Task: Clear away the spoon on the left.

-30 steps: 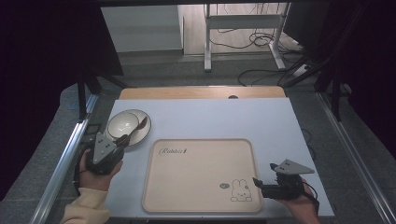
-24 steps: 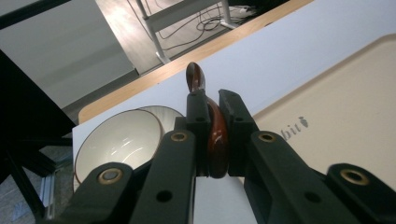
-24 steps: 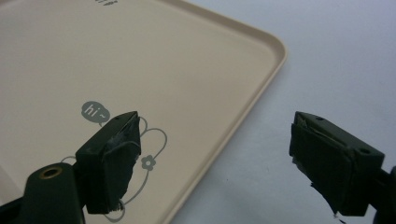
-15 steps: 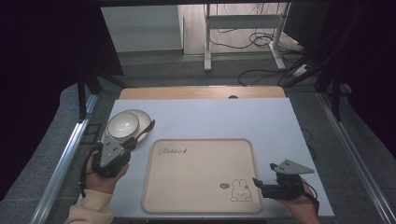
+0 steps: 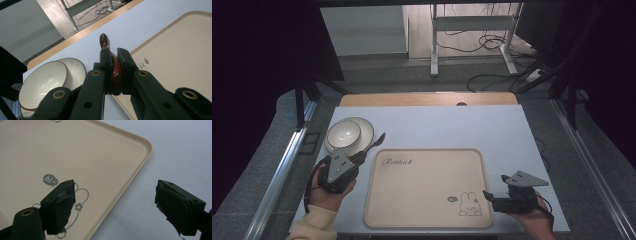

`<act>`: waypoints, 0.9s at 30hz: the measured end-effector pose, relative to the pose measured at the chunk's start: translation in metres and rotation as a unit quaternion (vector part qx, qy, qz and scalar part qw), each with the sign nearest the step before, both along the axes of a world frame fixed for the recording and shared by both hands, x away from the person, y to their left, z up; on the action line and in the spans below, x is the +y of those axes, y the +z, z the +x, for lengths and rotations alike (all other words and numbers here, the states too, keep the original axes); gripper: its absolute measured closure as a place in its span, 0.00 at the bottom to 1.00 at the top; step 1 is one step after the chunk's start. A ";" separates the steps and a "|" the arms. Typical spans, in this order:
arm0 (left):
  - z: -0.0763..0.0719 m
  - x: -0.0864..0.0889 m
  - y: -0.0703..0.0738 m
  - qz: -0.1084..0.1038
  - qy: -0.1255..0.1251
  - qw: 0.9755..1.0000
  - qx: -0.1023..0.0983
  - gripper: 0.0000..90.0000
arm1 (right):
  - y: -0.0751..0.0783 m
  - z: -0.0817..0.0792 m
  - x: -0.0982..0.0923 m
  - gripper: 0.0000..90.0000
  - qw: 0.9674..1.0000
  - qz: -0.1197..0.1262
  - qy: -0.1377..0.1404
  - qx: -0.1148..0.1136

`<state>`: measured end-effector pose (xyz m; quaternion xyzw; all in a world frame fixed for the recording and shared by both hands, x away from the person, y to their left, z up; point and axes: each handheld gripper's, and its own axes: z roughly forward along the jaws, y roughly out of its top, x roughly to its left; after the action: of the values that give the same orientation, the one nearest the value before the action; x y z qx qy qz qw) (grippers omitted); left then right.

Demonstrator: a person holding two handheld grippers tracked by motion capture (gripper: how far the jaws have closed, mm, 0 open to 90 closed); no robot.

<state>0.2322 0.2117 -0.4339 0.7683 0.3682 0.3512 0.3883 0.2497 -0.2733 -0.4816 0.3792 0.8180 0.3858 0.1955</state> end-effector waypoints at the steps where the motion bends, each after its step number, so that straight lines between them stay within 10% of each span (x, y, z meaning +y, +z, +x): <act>1: 0.000 -0.001 0.000 0.000 -0.002 1.000 0.000 0.94 | 0.000 0.000 0.000 0.18 1.000 0.000 0.000 0.000; 27: -0.005 -0.031 -0.018 0.031 -0.047 0.998 0.022 0.94 | -0.001 0.001 0.000 0.18 1.000 -0.002 0.000 0.002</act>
<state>0.2271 0.1802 -0.4515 0.8040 0.3295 0.3267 0.3719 0.2502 -0.2731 -0.4825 0.3793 0.8193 0.3834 0.1949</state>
